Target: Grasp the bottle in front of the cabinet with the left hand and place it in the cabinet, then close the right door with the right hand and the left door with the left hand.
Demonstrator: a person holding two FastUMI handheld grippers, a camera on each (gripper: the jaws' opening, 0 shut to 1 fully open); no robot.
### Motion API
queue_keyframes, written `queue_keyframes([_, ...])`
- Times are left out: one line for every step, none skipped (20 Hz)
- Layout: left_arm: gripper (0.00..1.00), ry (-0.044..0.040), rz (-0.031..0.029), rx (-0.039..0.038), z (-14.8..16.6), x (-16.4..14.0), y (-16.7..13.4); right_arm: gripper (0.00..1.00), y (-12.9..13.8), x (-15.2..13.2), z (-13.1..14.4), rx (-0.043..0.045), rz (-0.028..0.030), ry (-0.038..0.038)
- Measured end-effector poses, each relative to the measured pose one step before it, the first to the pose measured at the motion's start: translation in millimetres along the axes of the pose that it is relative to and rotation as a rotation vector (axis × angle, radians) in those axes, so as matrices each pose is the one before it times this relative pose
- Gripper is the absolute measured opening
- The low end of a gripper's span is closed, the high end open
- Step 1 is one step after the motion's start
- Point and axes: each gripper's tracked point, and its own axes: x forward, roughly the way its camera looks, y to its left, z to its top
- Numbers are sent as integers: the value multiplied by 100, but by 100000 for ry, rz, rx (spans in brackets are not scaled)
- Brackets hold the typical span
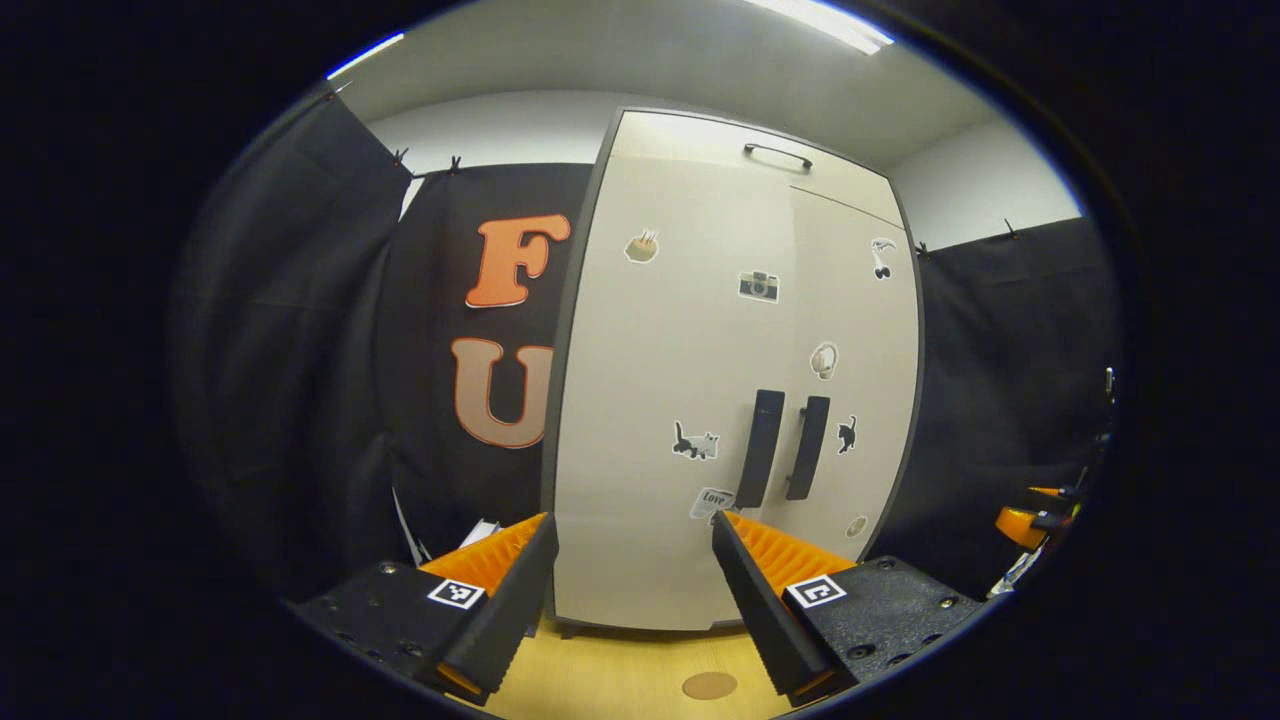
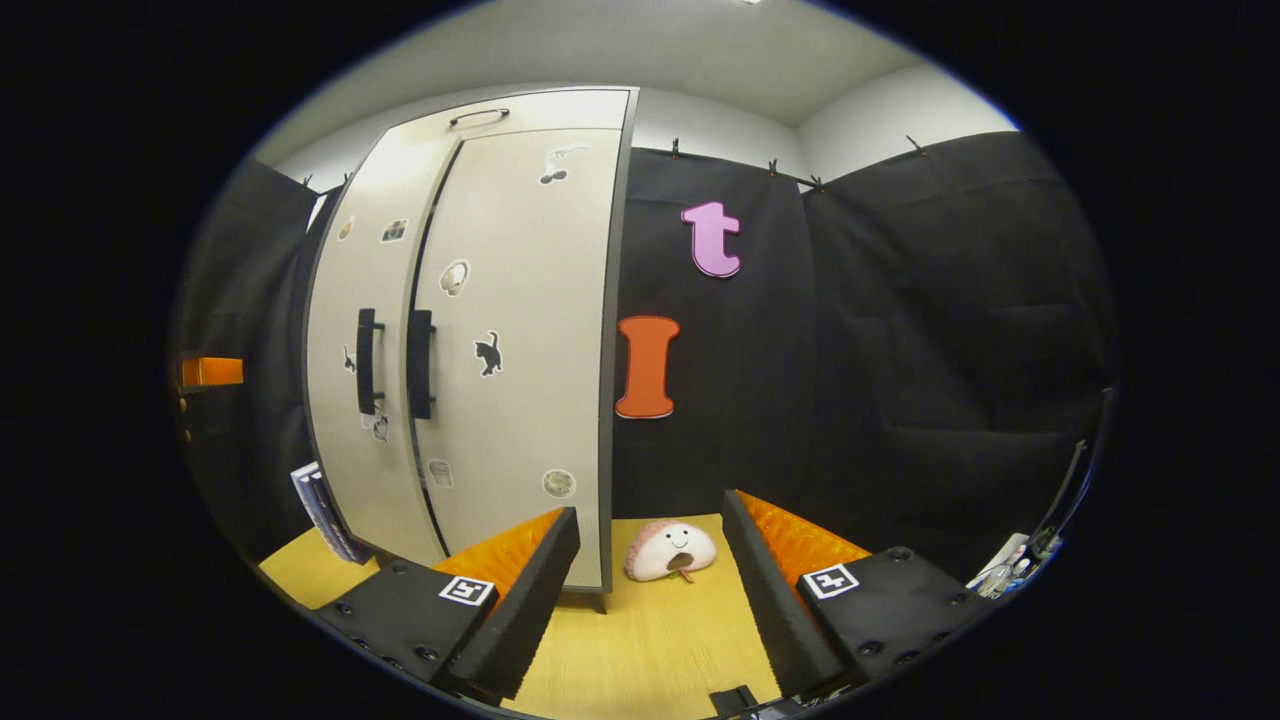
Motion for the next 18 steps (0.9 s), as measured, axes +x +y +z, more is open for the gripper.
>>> queue_keyframes([94, -659, 675, 883, 543, -977, 551, 95, 526, -448, 530, -317, 813, -961])
queue_keyframes([94, -863, 561, 1014, 657, -1081, 548, 95, 502, -348, 501, -422, 768, -880])
queue_keyframes([94, -899, 1169, 1289, 553, -975, 706, 96, 473, -358, 439, -518, 456, -1009])
queue_keyframes([94, -1212, 1666, 1411, 654, -873, 871, 96, 210, -276, 278, -418, -10, -463])
queue_keyframes([94, -1394, 1745, 1401, 575, -701, 795, 96, 272, -420, 137, -292, -76, -100])
queue_keyframes([97, -792, 2010, 750, 390, -759, 830, 96, 273, -354, 155, 190, 39, -286])
queue_keyframes([95, -781, 1404, -234, 373, -590, 696, 96, 296, -376, 230, 647, 112, -438])
queue_keyframes([94, -891, 351, -901, 410, -534, 365, 96, 209, -213, 136, 685, 154, -328])
queue_keyframes([94, -751, 297, -985, 179, -123, 261, 96, 110, -316, 48, 496, 38, -156])
queue_keyframes([94, -248, 95, -714, 112, -204, 314, 96, 69, -372, 44, 388, -76, -44])
queue_keyframes([95, -38, 303, -296, 7, 189, 248, 96, 32, -319, 15, 142, -228, -302])
queue_keyframes([94, 135, 520, 35, -55, 92, 156, 96, -51, -269, 62, 20, -374, -295])
queue_keyframes([93, 268, 199, -49, 42, 99, 78, 96, -125, -361, 49, -63, -484, -156])
queue_keyframes([93, -26, -388, -614, -29, 39, -107, 96, -170, -254, 24, -150, -473, -83])
queue_keyframes([95, 179, -764, -781, -143, 337, -346, 96, -244, -238, -14, -256, -446, 90])
queue_keyframes([93, 404, -673, -674, -167, 57, -302, 96, -127, -117, 3, -242, -548, 23])
queue_keyframes([93, 200, -660, -392, 34, 40, -184, 96, -247, -268, 48, -198, -498, -112])
queue_keyframes([95, 153, -503, -134, -20, -12, -160, 96, -271, -219, 189, -119, -573, -317])
